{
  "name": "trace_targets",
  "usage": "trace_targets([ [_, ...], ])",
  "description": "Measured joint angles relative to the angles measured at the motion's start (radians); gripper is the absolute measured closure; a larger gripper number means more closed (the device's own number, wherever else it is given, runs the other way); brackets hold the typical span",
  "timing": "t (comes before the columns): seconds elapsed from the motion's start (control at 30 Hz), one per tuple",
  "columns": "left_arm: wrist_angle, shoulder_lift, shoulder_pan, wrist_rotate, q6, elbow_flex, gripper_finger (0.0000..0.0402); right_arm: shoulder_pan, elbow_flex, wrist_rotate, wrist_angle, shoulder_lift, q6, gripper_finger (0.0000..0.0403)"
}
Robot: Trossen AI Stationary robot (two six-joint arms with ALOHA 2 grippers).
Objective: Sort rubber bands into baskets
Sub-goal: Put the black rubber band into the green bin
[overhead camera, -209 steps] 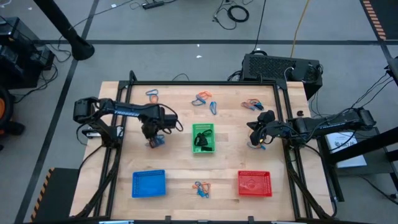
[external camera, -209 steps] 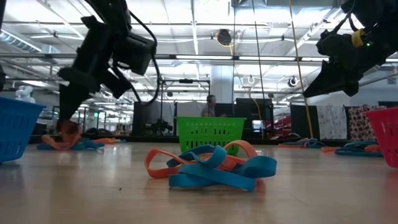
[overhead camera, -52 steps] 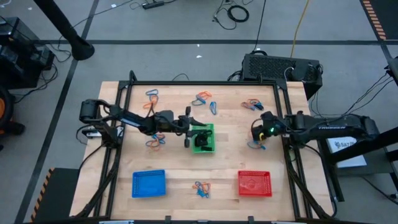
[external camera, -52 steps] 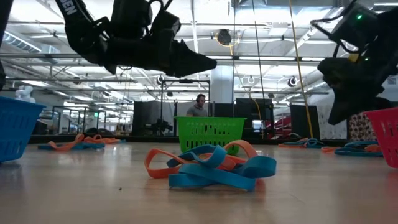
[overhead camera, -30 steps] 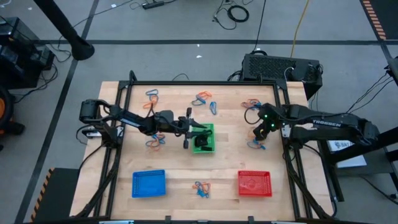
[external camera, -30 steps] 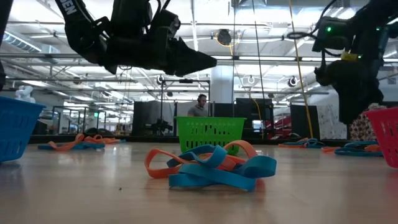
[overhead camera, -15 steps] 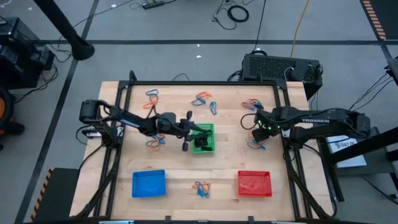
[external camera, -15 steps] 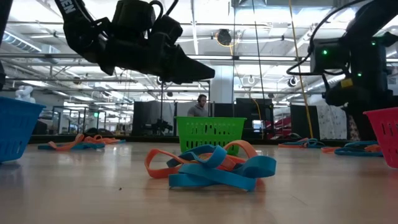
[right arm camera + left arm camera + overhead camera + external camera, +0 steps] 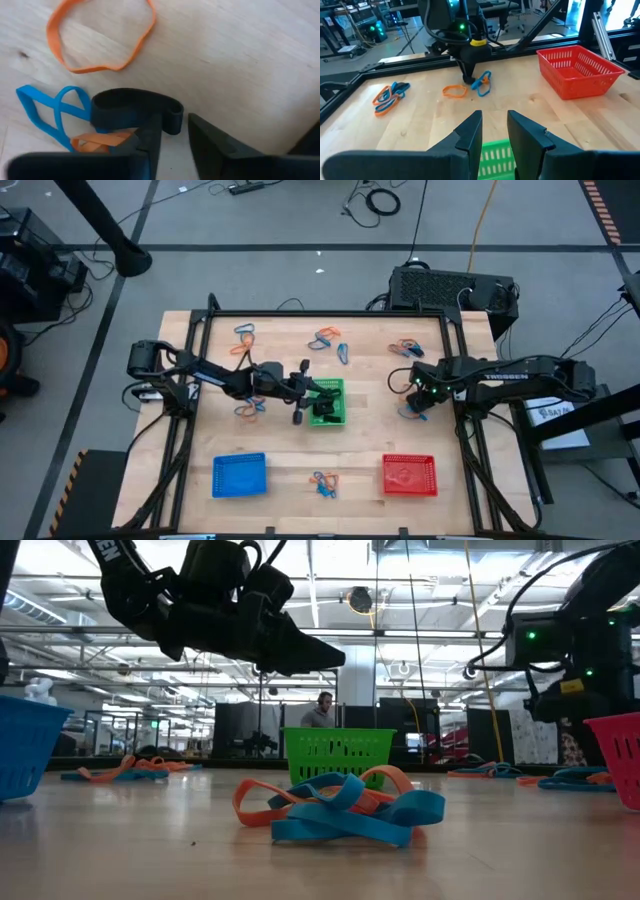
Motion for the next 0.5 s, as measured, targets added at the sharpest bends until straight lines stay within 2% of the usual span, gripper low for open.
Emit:
trace_targets([
  [0.13,0.001,0.000,0.000,0.000,0.003,0.000,0.0302,0.000,0.006,-0.023,0.016,0.001,-0.033,0.0391],
  [0.3,0.014,0.005,0.000,0.000,0.012,0.000,0.0302,0.000,0.074,-0.012,0.015,0.002,-0.062,0.0399],
  [0.5,0.116,0.077,-0.002,0.000,0.021,0.006,0.0302,0.000,0.191,0.025,-0.018,0.002,-0.107,0.0401],
])
